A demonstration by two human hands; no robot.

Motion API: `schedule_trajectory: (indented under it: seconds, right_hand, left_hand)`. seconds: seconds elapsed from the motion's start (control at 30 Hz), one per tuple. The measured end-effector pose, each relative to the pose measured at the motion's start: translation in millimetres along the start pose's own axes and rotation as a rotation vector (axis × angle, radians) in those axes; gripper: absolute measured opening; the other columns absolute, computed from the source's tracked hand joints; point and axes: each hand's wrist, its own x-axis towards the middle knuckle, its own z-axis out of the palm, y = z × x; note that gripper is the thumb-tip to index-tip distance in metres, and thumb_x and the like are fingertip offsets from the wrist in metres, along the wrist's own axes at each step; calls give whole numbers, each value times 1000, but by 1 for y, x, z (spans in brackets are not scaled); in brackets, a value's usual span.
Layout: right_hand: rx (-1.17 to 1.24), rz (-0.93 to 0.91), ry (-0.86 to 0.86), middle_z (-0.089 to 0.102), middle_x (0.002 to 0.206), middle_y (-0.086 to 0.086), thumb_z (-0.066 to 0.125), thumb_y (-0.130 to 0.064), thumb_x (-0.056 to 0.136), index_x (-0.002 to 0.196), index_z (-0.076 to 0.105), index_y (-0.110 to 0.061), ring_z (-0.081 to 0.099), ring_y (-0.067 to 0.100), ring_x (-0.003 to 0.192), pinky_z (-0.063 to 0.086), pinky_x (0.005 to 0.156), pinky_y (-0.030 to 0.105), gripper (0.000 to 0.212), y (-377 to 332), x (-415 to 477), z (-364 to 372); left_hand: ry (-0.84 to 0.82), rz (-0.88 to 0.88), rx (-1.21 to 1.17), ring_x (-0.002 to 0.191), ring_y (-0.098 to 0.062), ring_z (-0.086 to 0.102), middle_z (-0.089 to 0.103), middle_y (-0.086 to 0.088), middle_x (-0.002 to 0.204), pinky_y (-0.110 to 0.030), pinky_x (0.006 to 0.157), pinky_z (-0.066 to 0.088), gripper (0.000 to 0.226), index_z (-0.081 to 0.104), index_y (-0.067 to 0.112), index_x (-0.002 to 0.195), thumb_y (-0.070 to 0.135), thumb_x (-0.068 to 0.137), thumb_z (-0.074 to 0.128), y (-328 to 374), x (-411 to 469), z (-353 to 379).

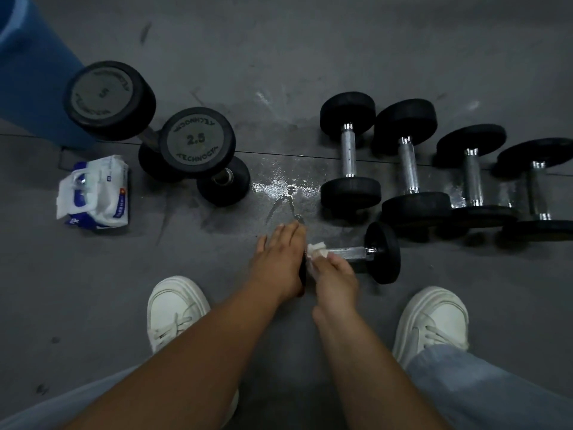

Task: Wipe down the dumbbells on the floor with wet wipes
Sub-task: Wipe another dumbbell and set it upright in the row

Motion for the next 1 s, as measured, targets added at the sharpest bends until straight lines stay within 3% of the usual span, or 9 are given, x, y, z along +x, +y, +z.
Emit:
schedule_trajectory:
  seconds: [0.07, 0.17, 0.27, 0.43, 0.6, 0.7, 0.8, 0.87, 1.0]
  right_hand:
    - [-358, -382, 11, 67, 77, 2, 66, -7, 87, 92, 66, -9, 61, 12, 68, 47, 64, 17, 5, 1, 6, -13]
    - [-1301, -1003, -74, 67, 89, -9, 60, -22, 83, 92, 67, -25, 55, 19, 86, 39, 74, 32, 12, 5, 30, -22]
    - [-1714, -1111, -162, 62, 116, -14, 62, -23, 80, 116, 61, -30, 53, 20, 99, 36, 79, 36, 37, 7, 29, -29]
    - [-1847, -1148, -159, 53, 137, -6, 41, -19, 78, 137, 51, -22, 49, 26, 120, 32, 93, 43, 59, 13, 21, -48]
    - [-1900, -1036, -225, 54, 137, -9, 52, -23, 89, 140, 45, -29, 35, 25, 137, 8, 108, 47, 51, -1, 33, -26]
    - [-1880, -1067, -276, 54, 138, -8, 64, -14, 75, 139, 48, -28, 44, 26, 132, 16, 104, 47, 67, -3, 16, -42]
    - [-1872, -1137, -353, 65, 120, -13, 65, -24, 79, 114, 61, -32, 47, 22, 129, 14, 105, 44, 37, -21, 32, -34]
    - [-1847, -1050, -420, 64, 119, -16, 58, -27, 84, 109, 59, -32, 39, 17, 135, 8, 107, 40, 26, -27, 41, -22]
    - [-1663, -1019, -351, 67, 113, -12, 54, -17, 77, 116, 64, -32, 55, 15, 116, 27, 101, 39, 43, -11, 24, -38]
  left_hand:
    - [2, -5, 10, 152, -17, 2, 4, 6, 163, -46, 122, 6, 104, 4, 25, 155, 29, 76, 72, 0, 1, 1]
    - [-4, -5, -7, 152, -17, 0, 3, 6, 163, -46, 122, 5, 103, 3, 26, 155, 32, 77, 71, -1, 0, 2]
    - [10, 3, -9, 152, -16, 2, 5, 6, 163, -47, 121, 6, 99, 6, 25, 155, 37, 80, 68, -1, 1, 1]
    - [-32, -3, -6, 151, -15, 1, 6, 6, 163, -46, 121, 5, 105, 6, 25, 155, 35, 75, 73, -1, 3, -4]
    - [-11, 2, 7, 151, -17, 4, 7, 5, 163, -45, 120, 7, 102, 6, 25, 155, 36, 77, 71, -1, 1, -2]
    - [-28, -1, 26, 151, -17, 4, 6, 6, 163, -46, 120, 7, 112, 5, 26, 155, 34, 70, 78, 0, 1, -3]
    - [-32, -7, 23, 151, -17, 6, 9, 5, 162, -46, 120, 8, 111, 8, 24, 154, 37, 69, 79, -1, 5, -4]
    - [-24, -7, 22, 151, -17, 7, 10, 4, 161, -47, 120, 9, 109, 9, 24, 154, 39, 70, 77, -1, 6, -5]
    - [-20, -7, 3, 151, -19, 5, 8, 4, 163, -47, 120, 8, 106, 6, 24, 156, 42, 75, 73, 1, 2, -4]
